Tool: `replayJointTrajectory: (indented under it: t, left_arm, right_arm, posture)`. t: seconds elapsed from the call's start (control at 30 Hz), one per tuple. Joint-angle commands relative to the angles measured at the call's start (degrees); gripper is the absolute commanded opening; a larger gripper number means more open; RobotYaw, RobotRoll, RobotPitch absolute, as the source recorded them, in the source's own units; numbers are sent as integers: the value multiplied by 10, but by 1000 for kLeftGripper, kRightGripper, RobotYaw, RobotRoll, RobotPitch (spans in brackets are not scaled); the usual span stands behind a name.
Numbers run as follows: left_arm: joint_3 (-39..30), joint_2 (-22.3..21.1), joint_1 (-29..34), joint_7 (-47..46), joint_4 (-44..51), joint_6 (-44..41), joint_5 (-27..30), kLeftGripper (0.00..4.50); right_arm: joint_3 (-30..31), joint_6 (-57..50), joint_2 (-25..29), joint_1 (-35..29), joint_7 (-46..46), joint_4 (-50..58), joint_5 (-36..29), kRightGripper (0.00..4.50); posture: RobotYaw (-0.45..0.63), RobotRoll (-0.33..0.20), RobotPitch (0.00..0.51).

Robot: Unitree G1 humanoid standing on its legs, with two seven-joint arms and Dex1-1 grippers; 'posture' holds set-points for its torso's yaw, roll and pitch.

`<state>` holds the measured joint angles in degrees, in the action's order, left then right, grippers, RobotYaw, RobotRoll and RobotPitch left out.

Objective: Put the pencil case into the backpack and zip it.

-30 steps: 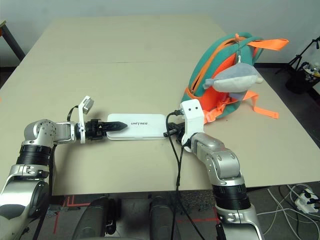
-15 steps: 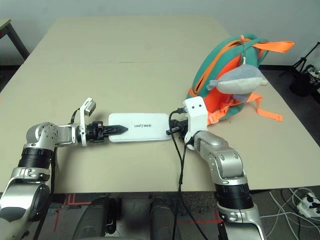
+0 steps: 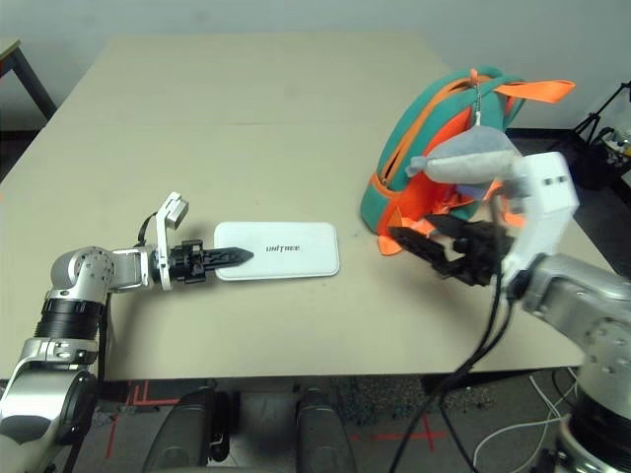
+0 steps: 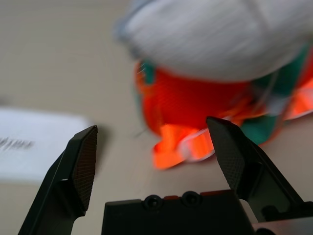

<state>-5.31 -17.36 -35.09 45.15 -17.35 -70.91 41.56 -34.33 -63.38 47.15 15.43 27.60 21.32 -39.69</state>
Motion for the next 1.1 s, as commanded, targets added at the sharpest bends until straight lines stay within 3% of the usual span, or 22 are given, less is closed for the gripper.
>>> replayJointTrajectory:
  t: [0.03, 0.37, 0.77, 1.1]
  left_arm:
    - [16, 4, 4, -19, -9, 8, -22, 1419]
    - [7, -2, 7, -26, 2, 5, -19, 1419]
    - [10, -9, 6, -23, 0, 12, -25, 1419]
    - [25, -15, -14, -12, -24, 26, -34, 1419]
  right_arm:
    - [32, 58, -14, 14, -31, -33, 46, 4500]
    - [85, 129, -26, 39, -68, -99, 122, 4500]
    - [27, 76, 36, 9, -60, -95, 125, 4500]
    - [50, 152, -1, 48, -56, -173, 139, 4500]
  posture:
    - [-34, 0, 157]
    - [-4, 0, 159]
    - [-24, 0, 138]
    - [-21, 0, 116]
